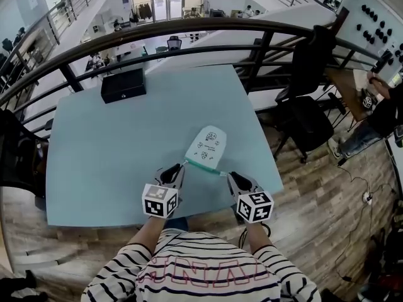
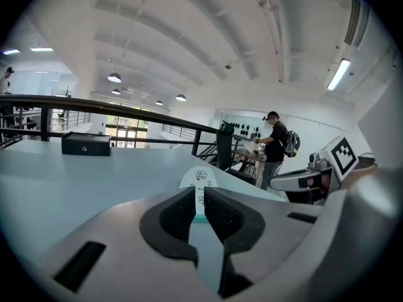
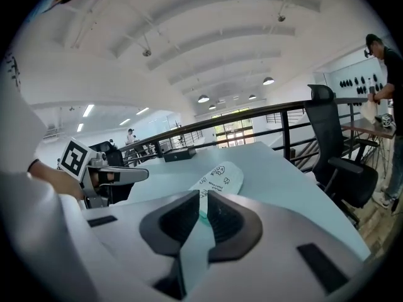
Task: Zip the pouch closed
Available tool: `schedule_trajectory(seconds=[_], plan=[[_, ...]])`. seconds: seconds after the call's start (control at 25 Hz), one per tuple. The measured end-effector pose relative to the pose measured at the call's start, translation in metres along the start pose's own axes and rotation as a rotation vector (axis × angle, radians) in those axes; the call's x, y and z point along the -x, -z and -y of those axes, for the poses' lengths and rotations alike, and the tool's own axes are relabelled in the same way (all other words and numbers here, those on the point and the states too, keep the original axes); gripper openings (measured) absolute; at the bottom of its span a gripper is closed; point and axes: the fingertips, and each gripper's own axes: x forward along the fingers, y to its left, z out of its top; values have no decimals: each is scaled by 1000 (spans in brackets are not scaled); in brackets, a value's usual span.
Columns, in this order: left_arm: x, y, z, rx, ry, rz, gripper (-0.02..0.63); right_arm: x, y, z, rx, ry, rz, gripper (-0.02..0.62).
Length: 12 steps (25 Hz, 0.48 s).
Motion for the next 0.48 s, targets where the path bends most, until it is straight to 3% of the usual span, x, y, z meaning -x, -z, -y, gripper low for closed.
schedule_trajectory(seconds=[0.48], plan=[[48, -25, 45, -38, 44, 100, 28, 45, -13, -20, 27, 11, 119, 37]])
